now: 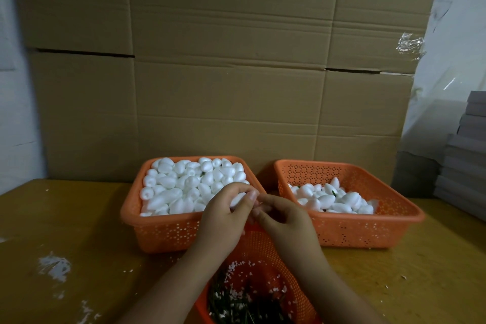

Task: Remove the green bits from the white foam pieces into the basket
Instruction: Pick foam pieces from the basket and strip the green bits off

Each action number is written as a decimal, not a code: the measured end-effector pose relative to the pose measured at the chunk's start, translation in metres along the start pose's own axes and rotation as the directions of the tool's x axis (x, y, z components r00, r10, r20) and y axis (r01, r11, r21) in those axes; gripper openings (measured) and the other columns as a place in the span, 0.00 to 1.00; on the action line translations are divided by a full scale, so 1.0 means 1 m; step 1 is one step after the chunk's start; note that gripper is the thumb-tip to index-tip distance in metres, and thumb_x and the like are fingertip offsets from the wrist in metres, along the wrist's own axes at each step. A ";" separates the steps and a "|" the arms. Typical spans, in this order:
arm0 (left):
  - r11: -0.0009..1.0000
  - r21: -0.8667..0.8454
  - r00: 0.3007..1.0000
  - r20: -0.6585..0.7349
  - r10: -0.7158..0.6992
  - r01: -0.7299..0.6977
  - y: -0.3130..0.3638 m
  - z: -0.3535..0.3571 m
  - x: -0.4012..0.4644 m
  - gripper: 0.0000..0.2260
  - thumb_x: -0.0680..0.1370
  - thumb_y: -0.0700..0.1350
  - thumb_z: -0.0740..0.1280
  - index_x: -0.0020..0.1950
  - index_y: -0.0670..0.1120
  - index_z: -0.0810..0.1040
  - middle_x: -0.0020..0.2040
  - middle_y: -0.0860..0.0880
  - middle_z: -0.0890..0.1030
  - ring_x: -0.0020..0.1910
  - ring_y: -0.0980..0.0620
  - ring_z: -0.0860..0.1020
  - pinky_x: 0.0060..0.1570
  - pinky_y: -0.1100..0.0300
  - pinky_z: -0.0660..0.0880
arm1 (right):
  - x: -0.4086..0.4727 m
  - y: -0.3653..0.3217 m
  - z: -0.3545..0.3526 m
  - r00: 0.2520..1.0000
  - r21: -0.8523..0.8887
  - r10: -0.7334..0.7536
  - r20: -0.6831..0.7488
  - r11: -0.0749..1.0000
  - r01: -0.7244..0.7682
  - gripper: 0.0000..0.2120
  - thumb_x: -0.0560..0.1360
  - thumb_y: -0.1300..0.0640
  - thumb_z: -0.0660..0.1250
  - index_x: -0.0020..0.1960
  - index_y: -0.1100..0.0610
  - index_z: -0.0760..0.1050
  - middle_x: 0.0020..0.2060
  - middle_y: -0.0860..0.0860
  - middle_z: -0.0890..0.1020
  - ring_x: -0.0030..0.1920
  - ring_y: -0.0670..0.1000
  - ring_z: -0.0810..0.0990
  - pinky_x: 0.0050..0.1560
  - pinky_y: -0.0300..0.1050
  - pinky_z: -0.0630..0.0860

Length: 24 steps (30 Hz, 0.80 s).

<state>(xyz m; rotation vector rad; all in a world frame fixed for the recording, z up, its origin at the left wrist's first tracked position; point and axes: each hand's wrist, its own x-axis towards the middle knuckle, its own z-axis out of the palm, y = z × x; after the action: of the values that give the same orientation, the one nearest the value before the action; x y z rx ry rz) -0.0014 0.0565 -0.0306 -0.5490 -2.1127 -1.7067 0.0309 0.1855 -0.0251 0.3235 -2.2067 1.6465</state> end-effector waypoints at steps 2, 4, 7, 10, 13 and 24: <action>0.996 -0.090 1.000 -0.021 -0.014 0.012 0.002 0.001 0.001 0.05 0.80 0.50 0.63 0.51 0.52 0.78 0.38 0.55 0.83 0.31 0.54 0.78 0.28 0.61 0.72 | 0.000 0.001 0.000 1.000 -0.060 0.010 -0.022 0.998 -0.011 0.11 0.77 0.60 0.68 0.57 0.48 0.80 0.43 0.47 0.84 0.46 0.39 0.81 0.48 0.31 0.76; 0.988 -0.151 0.999 -0.040 -0.023 0.017 0.004 0.002 0.001 0.11 0.77 0.56 0.60 0.51 0.51 0.76 0.37 0.53 0.82 0.30 0.49 0.79 0.27 0.60 0.72 | 0.001 0.002 0.001 0.999 -0.073 0.020 -0.046 0.997 -0.023 0.10 0.77 0.60 0.68 0.56 0.49 0.80 0.45 0.46 0.83 0.48 0.40 0.80 0.48 0.30 0.75; 0.978 -0.206 0.998 -0.049 -0.025 0.014 0.004 0.001 0.000 0.14 0.74 0.61 0.56 0.47 0.53 0.75 0.30 0.49 0.79 0.23 0.52 0.74 0.24 0.63 0.69 | 0.002 0.003 0.000 0.993 0.015 0.013 -0.121 1.000 -0.011 0.08 0.76 0.62 0.69 0.49 0.50 0.82 0.43 0.46 0.84 0.45 0.40 0.81 0.45 0.29 0.74; 0.972 -0.229 0.998 -0.038 -0.058 0.047 0.004 -0.001 -0.001 0.18 0.75 0.62 0.54 0.45 0.52 0.77 0.24 0.52 0.71 0.21 0.58 0.66 0.22 0.67 0.64 | 0.003 0.002 -0.004 0.986 0.204 0.063 -0.156 0.978 -0.030 0.04 0.75 0.62 0.69 0.47 0.55 0.82 0.38 0.50 0.84 0.39 0.43 0.81 0.40 0.31 0.75; 0.974 -0.218 0.998 -0.013 -0.061 0.056 0.004 -0.002 0.000 0.21 0.76 0.61 0.53 0.40 0.50 0.80 0.23 0.54 0.67 0.21 0.60 0.64 0.22 0.69 0.62 | 0.004 0.002 -0.007 0.983 0.319 0.104 -0.149 0.946 -0.052 0.03 0.74 0.59 0.70 0.45 0.56 0.83 0.32 0.48 0.81 0.34 0.42 0.78 0.36 0.32 0.74; 0.973 -0.221 0.993 0.109 -0.049 0.072 0.008 -0.003 -0.003 0.15 0.83 0.48 0.55 0.54 0.52 0.82 0.28 0.58 0.74 0.22 0.63 0.69 0.24 0.72 0.64 | 0.005 0.000 -0.007 0.992 0.472 0.120 -0.037 0.877 -0.089 0.08 0.78 0.60 0.66 0.51 0.61 0.83 0.45 0.58 0.86 0.47 0.55 0.85 0.46 0.44 0.81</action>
<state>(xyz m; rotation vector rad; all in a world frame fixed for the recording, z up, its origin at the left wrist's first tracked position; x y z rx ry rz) 0.0053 0.0548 -0.0246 -0.6551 -2.0364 -2.0074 0.0274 0.1929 -0.0213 0.2721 -1.7776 2.2143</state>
